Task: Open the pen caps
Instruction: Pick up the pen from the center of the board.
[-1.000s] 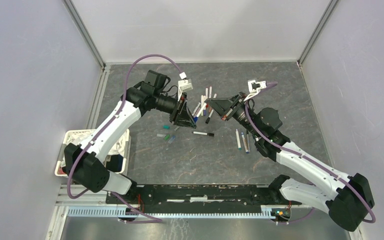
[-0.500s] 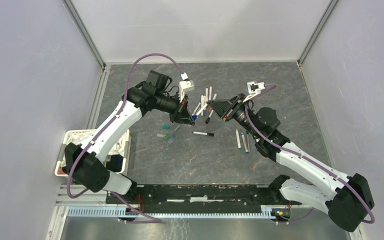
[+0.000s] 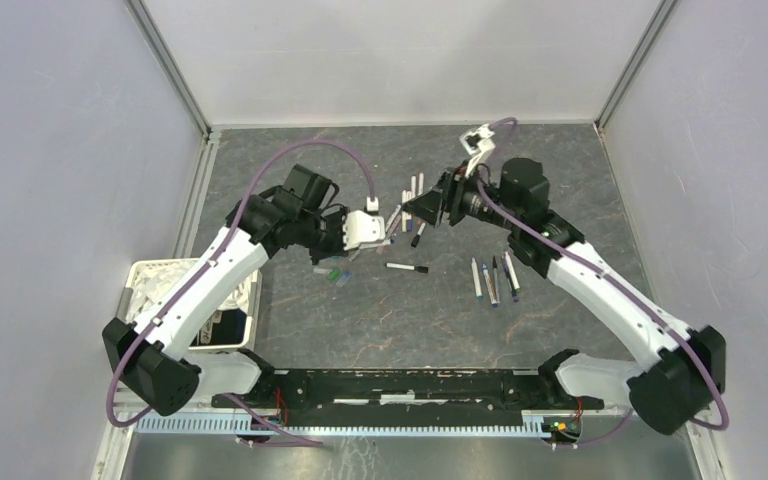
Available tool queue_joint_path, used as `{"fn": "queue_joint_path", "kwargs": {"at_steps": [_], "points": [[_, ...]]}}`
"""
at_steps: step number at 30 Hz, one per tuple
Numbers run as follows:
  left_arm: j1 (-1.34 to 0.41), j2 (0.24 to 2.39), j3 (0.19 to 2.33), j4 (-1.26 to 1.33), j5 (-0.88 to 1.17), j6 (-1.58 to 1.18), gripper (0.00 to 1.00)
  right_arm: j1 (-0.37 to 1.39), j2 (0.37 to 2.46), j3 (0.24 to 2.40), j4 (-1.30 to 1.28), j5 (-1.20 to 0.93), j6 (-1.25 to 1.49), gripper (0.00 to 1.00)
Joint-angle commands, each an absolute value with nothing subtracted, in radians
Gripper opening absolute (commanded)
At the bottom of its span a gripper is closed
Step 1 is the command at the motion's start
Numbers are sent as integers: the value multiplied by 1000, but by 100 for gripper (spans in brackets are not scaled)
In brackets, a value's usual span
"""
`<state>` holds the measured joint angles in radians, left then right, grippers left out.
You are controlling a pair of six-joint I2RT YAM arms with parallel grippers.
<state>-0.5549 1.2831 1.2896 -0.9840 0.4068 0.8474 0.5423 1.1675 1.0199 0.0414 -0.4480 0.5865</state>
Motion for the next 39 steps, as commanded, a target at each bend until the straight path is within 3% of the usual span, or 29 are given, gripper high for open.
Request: {"fn": "queue_joint_path", "kwargs": {"at_steps": [1, 12, 17, 20, 26, 30, 39], "points": [[-631, 1238, 1263, -1061, 245, 1081, 2, 555, 1281, 1034, -40, -692, 574, 65], [-765, 1257, 1243, -1067, 127, 1107, 2, 717, 1444, 1076, -40, -756, 554, 65], [-799, 1268, 1249, -1059, 102, 1099, 2, 753, 1501, 1087, -37, -763, 554, 60], [-817, 1270, 1252, -1060, 93, 1088, 2, 764, 1524, 1099, -35, -761, 554, 53], [-840, 1266, 1238, -1059, 51, 1097, 2, 765, 1528, 1092, -32, -750, 552, 18], [-841, 1276, 1230, -1058, 4, 1100, 2, 765, 1502, 1056, -66, -757, 515, 4], [-784, 1296, 1141, -950, -213, 1200, 2, 757, 1355, 861, -130, -758, 452, 0]]}}
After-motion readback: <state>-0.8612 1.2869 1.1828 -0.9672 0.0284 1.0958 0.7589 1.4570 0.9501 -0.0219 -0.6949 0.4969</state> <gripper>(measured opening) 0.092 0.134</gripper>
